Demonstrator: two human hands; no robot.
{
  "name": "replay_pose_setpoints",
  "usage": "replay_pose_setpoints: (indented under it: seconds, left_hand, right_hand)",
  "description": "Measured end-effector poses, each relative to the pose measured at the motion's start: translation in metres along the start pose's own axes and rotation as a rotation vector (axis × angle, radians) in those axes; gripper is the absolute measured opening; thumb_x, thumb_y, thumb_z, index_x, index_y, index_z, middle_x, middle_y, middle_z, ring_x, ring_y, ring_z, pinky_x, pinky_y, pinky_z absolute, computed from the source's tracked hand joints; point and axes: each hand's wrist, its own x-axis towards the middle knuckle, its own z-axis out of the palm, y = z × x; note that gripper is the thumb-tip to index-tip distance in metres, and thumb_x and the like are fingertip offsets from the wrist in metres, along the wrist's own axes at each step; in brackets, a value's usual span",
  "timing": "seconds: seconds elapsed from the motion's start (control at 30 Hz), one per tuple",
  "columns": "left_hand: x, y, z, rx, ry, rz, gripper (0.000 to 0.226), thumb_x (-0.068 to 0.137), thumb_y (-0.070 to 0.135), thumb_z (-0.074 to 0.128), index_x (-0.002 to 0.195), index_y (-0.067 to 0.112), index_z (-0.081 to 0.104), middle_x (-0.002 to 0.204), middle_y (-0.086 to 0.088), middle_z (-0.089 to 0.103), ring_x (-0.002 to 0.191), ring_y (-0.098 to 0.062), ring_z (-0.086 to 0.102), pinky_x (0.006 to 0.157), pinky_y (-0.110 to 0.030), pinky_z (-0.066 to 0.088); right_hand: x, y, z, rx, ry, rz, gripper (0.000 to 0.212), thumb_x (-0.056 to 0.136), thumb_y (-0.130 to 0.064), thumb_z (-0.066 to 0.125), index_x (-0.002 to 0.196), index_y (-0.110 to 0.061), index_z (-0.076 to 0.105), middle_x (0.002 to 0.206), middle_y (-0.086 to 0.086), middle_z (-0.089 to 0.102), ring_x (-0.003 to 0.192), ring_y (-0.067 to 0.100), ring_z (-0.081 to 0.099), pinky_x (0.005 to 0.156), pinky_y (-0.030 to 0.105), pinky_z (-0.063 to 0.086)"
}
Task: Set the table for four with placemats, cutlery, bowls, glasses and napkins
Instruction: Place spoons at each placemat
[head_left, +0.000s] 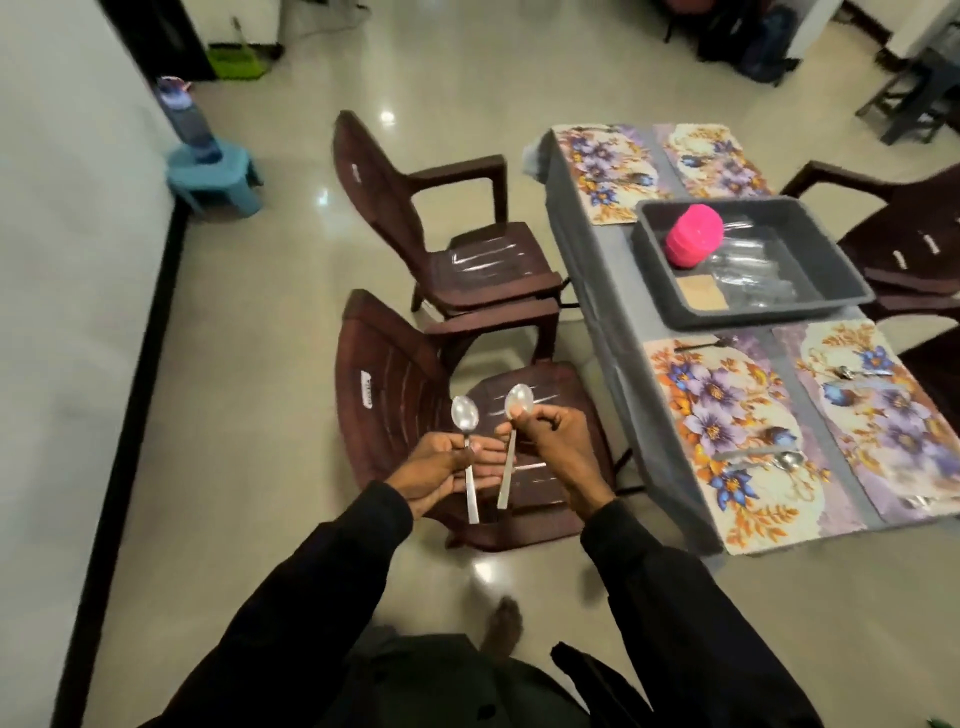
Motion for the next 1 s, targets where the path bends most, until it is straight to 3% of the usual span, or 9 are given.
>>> replay_pose_setpoints:
  seconds: [0.13,0.23,0.33,0.47,0.67,0.83,1.0]
  left_hand:
    - [-0.041,0.031,-0.068,-0.007,0.097,0.111,0.041,0.104,0.021,0.051,0.132,-0.009,0.054,0.123,-0.028,0.067,0.116,-0.040,0.066,0.103,-0.045,0.053]
    - [-0.073,0.052,-0.117,0.031,0.174,0.185,0.036,0.107,0.022,0.048,0.131,-0.005,0.055,0.118,-0.026,0.070,0.108,-0.040,0.070,0.094,-0.037,0.059]
    - [-0.107,0.073,-0.180,0.047,0.304,0.228,0.033,0.104,0.020,0.054,0.127,-0.003,0.060,0.105,-0.022,0.075,0.085,-0.031,0.076,0.076,-0.027,0.061]
    - [-0.138,0.089,-0.254,0.058,0.448,0.244,0.032,0.103,0.016,0.056,0.126,-0.006,0.064,0.085,-0.008,0.072,0.060,-0.012,0.059,0.059,-0.018,0.047]
    - [-0.158,0.119,-0.317,-0.049,0.489,0.256,0.032,0.104,0.027,0.055,0.119,0.004,0.071,0.076,0.004,0.064,0.059,-0.005,0.043,0.057,-0.015,0.037]
    - [-0.153,0.147,-0.354,-0.133,0.515,0.230,0.033,0.103,0.028,0.056,0.118,0.003,0.071,0.075,0.007,0.064,0.064,-0.006,0.042,0.059,-0.017,0.039]
    - [-0.124,0.189,-0.389,-0.150,0.474,0.181,0.026,0.100,0.016,0.060,0.117,-0.001,0.071,0.075,0.004,0.067,0.065,-0.007,0.050,0.061,-0.015,0.045]
  right_hand:
    - [0.022,-0.020,0.082,-0.023,0.028,-0.080,0.032,0.098,-0.021,0.067,0.093,0.010,0.069,0.082,0.023,0.074,0.068,0.028,0.071,0.065,0.035,0.062]
    - [0.034,-0.025,0.144,-0.109,0.028,-0.142,0.035,0.100,-0.024,0.065,0.083,0.006,0.071,0.067,0.014,0.069,0.056,0.019,0.061,0.053,0.030,0.050]
    - [0.044,-0.026,0.218,-0.222,-0.030,-0.178,0.045,0.101,-0.032,0.061,0.072,0.002,0.067,0.060,0.012,0.060,0.057,0.015,0.051,0.056,0.034,0.039]
    - [0.053,-0.030,0.300,-0.269,-0.084,-0.147,0.052,0.104,-0.038,0.056,0.073,0.003,0.065,0.064,0.002,0.059,0.061,0.013,0.053,0.058,0.042,0.045]
    - [0.078,-0.045,0.362,-0.373,-0.072,-0.073,0.045,0.104,-0.042,0.051,0.084,-0.008,0.072,0.079,0.000,0.070,0.066,-0.004,0.060,0.068,0.029,0.047]
    - [0.111,-0.064,0.394,-0.340,-0.052,-0.057,0.052,0.107,-0.043,0.044,0.080,-0.008,0.071,0.081,0.005,0.071,0.071,0.006,0.060,0.066,0.020,0.043]
    - [0.165,-0.072,0.422,-0.241,0.001,-0.043,0.051,0.104,-0.042,0.051,0.079,-0.004,0.074,0.087,0.009,0.075,0.078,0.013,0.061,0.069,0.026,0.042]
